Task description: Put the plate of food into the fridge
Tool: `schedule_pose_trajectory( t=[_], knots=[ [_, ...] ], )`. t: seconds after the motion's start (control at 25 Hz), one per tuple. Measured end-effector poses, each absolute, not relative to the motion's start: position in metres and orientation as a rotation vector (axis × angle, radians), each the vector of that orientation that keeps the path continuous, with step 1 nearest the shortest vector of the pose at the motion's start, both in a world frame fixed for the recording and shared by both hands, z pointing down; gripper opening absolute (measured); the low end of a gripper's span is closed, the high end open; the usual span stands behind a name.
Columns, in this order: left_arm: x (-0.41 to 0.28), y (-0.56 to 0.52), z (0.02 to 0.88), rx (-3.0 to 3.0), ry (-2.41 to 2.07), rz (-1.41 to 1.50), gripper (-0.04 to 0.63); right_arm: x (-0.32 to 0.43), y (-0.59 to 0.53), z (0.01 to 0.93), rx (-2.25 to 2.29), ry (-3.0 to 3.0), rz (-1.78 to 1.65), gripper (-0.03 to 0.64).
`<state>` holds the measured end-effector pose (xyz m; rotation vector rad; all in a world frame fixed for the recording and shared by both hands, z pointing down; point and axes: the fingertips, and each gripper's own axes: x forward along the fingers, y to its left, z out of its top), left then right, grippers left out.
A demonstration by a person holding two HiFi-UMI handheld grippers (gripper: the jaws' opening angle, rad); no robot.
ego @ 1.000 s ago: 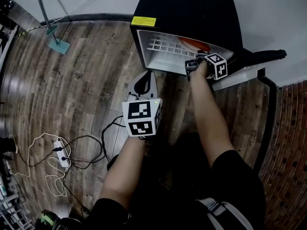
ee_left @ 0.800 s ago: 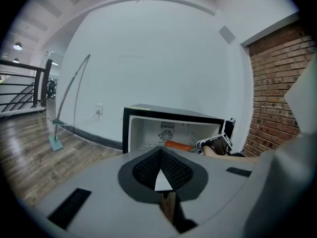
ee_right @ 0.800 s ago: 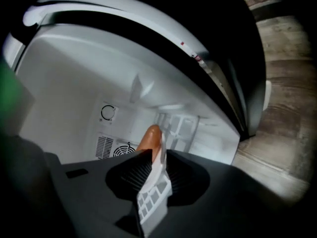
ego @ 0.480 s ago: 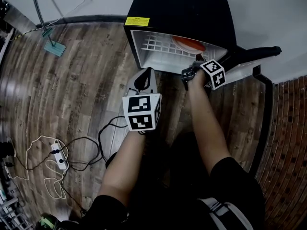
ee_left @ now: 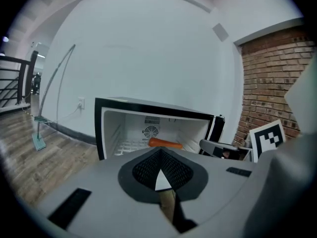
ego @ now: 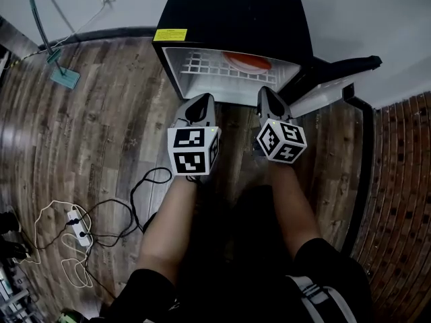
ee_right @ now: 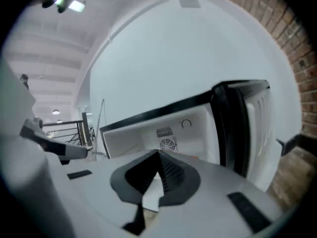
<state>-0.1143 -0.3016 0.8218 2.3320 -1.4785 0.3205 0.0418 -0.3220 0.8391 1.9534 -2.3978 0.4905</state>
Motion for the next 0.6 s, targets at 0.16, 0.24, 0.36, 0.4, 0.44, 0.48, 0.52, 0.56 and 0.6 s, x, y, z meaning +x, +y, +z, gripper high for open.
schedule_pose_trajectory(
  t=[0.16, 0.24, 0.36, 0.4, 0.44, 0.48, 0.52, 0.56, 0.6],
  knots=[
    [-0.098, -0.302, 0.816, 2.363, -1.461, 0.317, -0.005, 0.036, -0.305, 0.813, 1.913, -2.409, 0.274, 0.014],
    [-0.091, -0.302, 0.81, 2.376, -1.451, 0.299, -0.005, 0.038, -0.3, 0.804, 1.914, -2.416, 0.256, 0.014],
    [-0.088, -0.299, 0.799, 2.392, -1.453, 0.277, -0.005, 0.043, -0.291, 0.795, 1.916, -2.42, 0.293, 0.014],
    [-0.089, -0.299, 0.794, 2.394, -1.462, 0.269, -0.005, 0.045, -0.288, 0.791, 1.911, -2.424, 0.303, 0.014],
    [-0.09, -0.299, 0.788, 2.392, -1.473, 0.256, -0.005, 0.046, -0.286, 0.786, 1.906, -2.429, 0.306, 0.014],
    [-0.091, -0.3, 0.781, 2.387, -1.481, 0.236, -0.005, 0.047, -0.284, 0.78, 1.903, -2.435, 0.306, 0.014],
    [-0.091, -0.301, 0.774, 2.381, -1.485, 0.219, -0.005, 0.048, -0.283, 0.773, 1.903, -2.442, 0.304, 0.014],
    [-0.091, -0.303, 0.767, 2.379, -1.49, 0.215, -0.005, 0.05, -0.283, 0.765, 1.908, -2.448, 0.301, 0.014],
    [-0.092, -0.307, 0.76, 2.383, -1.494, 0.221, -0.005, 0.052, -0.283, 0.756, 1.916, -2.454, 0.298, 0.014]
  ],
)
